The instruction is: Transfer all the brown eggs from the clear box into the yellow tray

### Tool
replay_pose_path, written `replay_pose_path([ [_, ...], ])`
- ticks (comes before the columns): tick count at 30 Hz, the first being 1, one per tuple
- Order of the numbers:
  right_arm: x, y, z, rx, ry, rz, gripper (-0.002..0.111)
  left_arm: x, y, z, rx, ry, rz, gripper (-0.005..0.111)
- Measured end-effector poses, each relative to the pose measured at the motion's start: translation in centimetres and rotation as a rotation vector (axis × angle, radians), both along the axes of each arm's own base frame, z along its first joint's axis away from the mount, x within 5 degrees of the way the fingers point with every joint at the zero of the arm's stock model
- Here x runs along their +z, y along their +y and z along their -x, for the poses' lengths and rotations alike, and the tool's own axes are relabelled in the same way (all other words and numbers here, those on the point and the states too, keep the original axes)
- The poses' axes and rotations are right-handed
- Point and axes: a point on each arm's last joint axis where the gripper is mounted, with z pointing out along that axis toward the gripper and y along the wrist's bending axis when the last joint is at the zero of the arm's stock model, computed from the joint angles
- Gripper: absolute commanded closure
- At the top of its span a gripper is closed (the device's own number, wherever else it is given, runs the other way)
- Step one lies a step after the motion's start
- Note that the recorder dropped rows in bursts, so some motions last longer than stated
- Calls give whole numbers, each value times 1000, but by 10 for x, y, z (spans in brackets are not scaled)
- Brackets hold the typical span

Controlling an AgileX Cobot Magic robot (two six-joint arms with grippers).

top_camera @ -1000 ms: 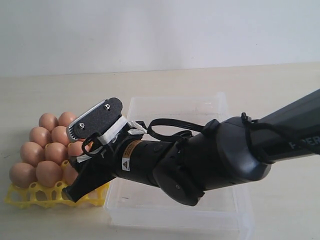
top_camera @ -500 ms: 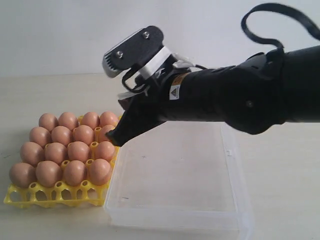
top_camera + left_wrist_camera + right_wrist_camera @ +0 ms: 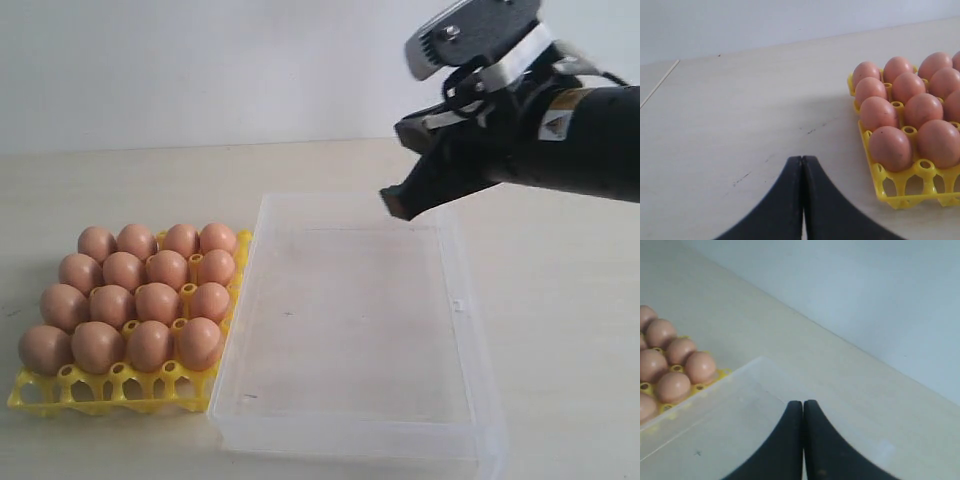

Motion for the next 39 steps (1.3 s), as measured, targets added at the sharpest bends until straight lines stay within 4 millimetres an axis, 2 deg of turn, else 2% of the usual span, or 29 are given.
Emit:
replay_pose_path([
  [5, 13, -47, 20, -110, -65, -5, 108, 0, 0, 0, 0, 0, 0, 107],
  [8, 11, -71, 35, -179, -98, -9, 108, 0, 0, 0, 0, 0, 0, 107],
  [18, -3, -125, 103, -369, -252, -57, 108, 0, 0, 0, 0, 0, 0, 107],
  [24, -18, -135, 143, -408, -367, -89, 108, 0, 0, 0, 0, 0, 0, 107],
  [28, -43, -138, 166, -415, -422, -110, 108, 0, 0, 0, 0, 0, 0, 107],
  [34, -62, -144, 183, -475, -455, -114, 108, 0, 0, 0, 0, 0, 0, 107],
  [39, -63, -144, 187, -479, -459, -137, 108, 0, 0, 0, 0, 0, 0, 107],
])
